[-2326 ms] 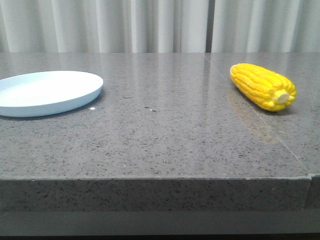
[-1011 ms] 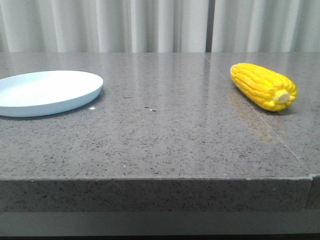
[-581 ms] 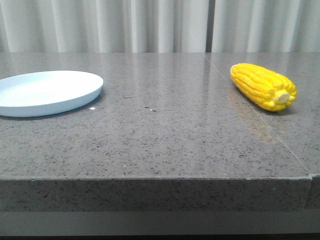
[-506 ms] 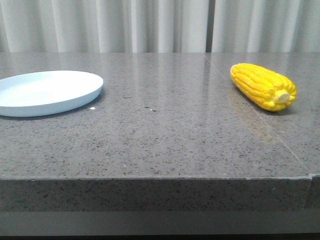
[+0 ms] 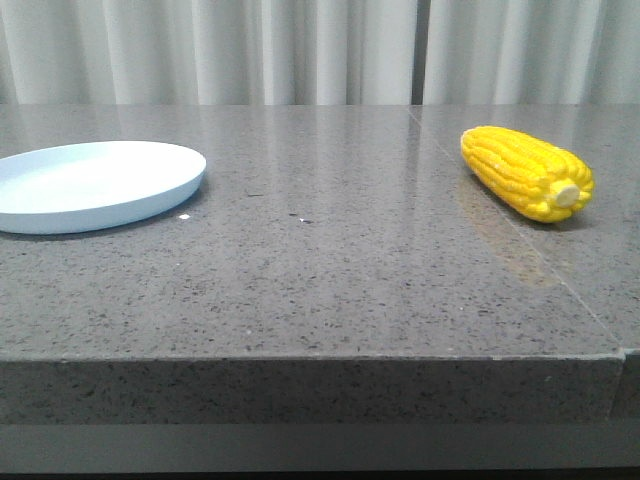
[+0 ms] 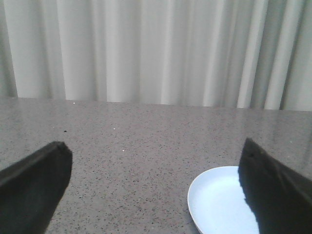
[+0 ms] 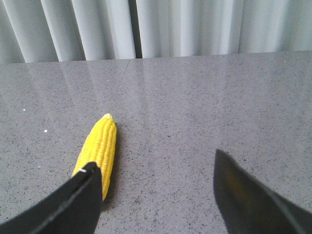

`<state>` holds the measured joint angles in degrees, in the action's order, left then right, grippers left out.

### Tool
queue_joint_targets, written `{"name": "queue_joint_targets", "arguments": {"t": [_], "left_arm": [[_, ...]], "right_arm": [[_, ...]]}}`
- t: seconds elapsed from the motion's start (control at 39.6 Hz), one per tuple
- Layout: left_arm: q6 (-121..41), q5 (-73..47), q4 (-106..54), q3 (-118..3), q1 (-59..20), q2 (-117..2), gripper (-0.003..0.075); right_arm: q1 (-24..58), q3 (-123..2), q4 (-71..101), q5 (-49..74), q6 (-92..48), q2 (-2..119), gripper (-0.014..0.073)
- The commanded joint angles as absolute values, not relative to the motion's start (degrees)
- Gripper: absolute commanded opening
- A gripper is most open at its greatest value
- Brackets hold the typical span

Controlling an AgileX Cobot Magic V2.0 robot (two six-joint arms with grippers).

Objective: Place corn on plate with both arms

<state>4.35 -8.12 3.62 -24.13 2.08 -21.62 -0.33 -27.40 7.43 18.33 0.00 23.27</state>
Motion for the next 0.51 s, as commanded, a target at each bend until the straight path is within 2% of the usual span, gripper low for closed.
{"name": "queue_joint_targets", "arguments": {"t": [0.0,0.2,0.48], "left_arm": [[4.6,-2.6,2.1,-27.2,1.4,-26.5,0.0673],[4.6,-8.2,2.1,-36.3,-3.8,-41.5,0.0673],[4.6,-32.2,2.1,-55.6,-8.3,-62.6,0.0673]], "right_arm": [[-0.7,-29.4,7.7,13.1,-0.5,23.9,0.0518],[-0.7,-29.4,7.7,13.1,-0.5,23.9,0.0518],[-0.7,-29.4,7.7,13.1,-0.5,23.9,0.0518]]}}
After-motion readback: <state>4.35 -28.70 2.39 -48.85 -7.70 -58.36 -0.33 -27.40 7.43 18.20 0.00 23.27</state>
